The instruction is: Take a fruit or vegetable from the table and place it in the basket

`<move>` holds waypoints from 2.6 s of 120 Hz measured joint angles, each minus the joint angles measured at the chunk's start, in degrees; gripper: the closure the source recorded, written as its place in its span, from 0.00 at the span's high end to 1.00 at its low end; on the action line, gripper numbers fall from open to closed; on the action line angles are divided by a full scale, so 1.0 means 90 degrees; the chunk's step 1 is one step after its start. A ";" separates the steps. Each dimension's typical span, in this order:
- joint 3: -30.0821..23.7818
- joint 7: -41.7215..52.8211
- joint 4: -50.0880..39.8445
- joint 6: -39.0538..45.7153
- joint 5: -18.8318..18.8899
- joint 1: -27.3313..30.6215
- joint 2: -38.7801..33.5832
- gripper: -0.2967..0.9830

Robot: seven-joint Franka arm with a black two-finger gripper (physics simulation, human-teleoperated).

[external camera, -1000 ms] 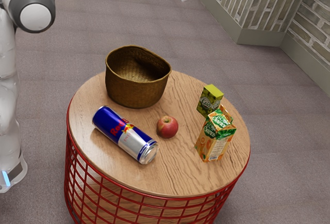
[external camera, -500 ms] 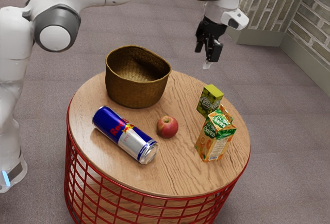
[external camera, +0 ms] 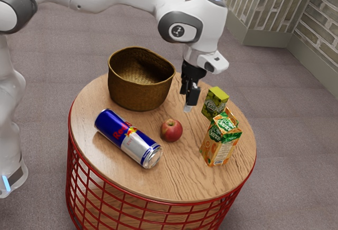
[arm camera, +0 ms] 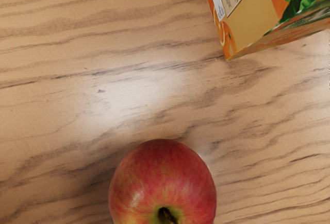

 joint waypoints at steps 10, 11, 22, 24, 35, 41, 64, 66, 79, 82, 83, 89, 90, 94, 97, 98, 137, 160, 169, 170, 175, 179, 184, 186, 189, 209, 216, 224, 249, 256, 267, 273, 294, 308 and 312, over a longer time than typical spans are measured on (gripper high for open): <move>-0.0062 0.0001 -0.0325 0.0359 0.0016 -0.0015 -0.0091 0.77; -0.0067 0.0001 -0.0347 0.0392 0.0018 -0.0018 -0.0094 0.77; -0.0100 0.0003 -0.0545 0.0694 0.0032 -0.0059 -0.0100 0.77; -0.0101 0.0004 -0.0585 0.0747 0.0034 -0.0065 -0.0102 0.77; -0.0095 0.0006 -0.0724 0.0980 0.0040 -0.0070 -0.0079 0.77; -0.0092 0.0007 -0.0770 0.1083 0.0042 -0.0051 -0.0057 0.77; -0.0073 0.0011 -0.1258 0.1411 0.0046 -0.0008 -0.0215 0.77; -0.0072 0.0011 -0.1313 0.1434 0.0046 -0.0009 -0.0261 0.77; -0.0074 0.0012 -0.1563 0.1550 0.0047 -0.0015 -0.0447 0.77; -0.0073 0.0013 -0.1592 0.1575 0.0047 -0.0018 -0.0459 0.77; -0.0074 0.0013 -0.1600 0.1584 0.0047 -0.0017 -0.0462 0.77; -0.0074 0.0013 -0.1631 0.1628 0.0048 -0.0016 -0.0468 0.77; -0.0073 0.0014 -0.1636 0.1635 0.0048 -0.0015 -0.0466 0.77; -0.0072 0.0014 -0.1649 0.1664 0.0048 -0.0012 -0.0452 0.77; -0.0072 0.0014 -0.1666 0.1686 0.0048 -0.0009 -0.0437 0.77; -0.0072 0.0014 -0.1673 0.1693 0.0048 -0.0009 -0.0432 0.77; -0.0108 0.0017 -0.1924 0.1960 0.0048 -0.0012 -0.0343 0.77; -0.0116 0.0018 -0.2043 0.2079 0.0048 -0.0008 -0.0332 0.77; -0.0118 0.0018 -0.2070 0.2120 0.0048 -0.0011 -0.0325 0.77; -0.0118 0.0018 -0.2071 0.2124 0.0048 -0.0011 -0.0321 0.77; -0.0119 0.0018 -0.2077 0.2141 0.0048 -0.0011 -0.0302 0.77; -0.0119 0.0018 -0.2083 0.2153 0.0047 -0.0012 -0.0293 0.77; -0.0119 0.0018 -0.2109 0.2175 0.0047 -0.0012 -0.0273 0.77; -0.0120 0.0018 -0.2122 0.2188 0.0047 -0.0011 -0.0259 0.77; -0.0122 0.0018 -0.2135 0.2206 0.0047 -0.0010 -0.0236 0.77; -0.0138 0.0019 -0.2157 0.2297 0.0041 -0.0023 -0.0113 0.77; -0.0138 0.0019 -0.2159 0.2320 0.0040 -0.0023 -0.0084 0.77; -0.0138 0.0020 -0.2159 0.2347 0.0039 -0.0020 -0.0039 0.77; -0.0134 0.0023 -0.2166 0.2408 0.0039 -0.0018 0.0063 0.77; -0.0130 0.0024 -0.2167 0.2419 0.0038 -0.0020 0.0075 0.77; -0.0129 0.0024 -0.2174 0.2445 0.0038 -0.0014 0.0123 0.77; -0.0129 0.0025 -0.2177 0.2456 0.0038 -0.0009 0.0137 0.77; -0.0127 0.0010 -0.2222 0.2478 0.0058 0.0006 0.0136 0.58; -0.0131 -0.0026 -0.2220 0.2467 0.0089 0.0014 0.0061 0.56; -0.0155 -0.0036 -0.2212 0.2461 0.0095 0.0034 0.0051 0.56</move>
